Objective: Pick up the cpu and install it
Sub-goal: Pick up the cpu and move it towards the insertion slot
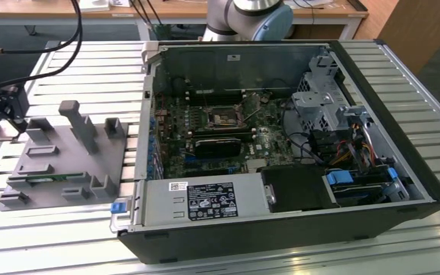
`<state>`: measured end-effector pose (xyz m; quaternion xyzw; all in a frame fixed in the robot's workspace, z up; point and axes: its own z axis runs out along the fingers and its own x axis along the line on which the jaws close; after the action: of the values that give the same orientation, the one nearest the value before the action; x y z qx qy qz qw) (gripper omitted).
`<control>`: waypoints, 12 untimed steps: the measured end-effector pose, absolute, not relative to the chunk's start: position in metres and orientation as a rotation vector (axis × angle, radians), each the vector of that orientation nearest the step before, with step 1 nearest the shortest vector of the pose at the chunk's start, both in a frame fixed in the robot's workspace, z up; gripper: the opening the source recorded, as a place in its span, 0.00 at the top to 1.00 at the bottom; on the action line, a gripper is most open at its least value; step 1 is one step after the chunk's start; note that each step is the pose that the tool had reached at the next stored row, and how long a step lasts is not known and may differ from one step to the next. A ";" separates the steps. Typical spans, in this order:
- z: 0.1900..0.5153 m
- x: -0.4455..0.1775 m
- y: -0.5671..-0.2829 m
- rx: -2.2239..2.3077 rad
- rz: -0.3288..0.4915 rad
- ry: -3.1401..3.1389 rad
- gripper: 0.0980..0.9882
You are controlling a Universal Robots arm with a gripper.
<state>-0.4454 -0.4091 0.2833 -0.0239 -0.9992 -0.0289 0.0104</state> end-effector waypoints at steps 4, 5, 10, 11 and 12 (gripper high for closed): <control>0.290 -0.445 -0.409 -0.075 -0.090 -3.119 0.52; 0.291 -0.445 -0.409 -0.075 -0.090 -3.119 0.52; 0.300 -0.445 -0.409 -0.075 -0.090 -3.119 0.52; 0.302 -0.445 -0.409 -0.075 -0.090 -3.119 0.52; 0.305 -0.445 -0.409 -0.075 -0.090 -3.119 0.52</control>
<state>-0.4454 -0.4091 0.3045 -0.0239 -0.9992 -0.0289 0.0103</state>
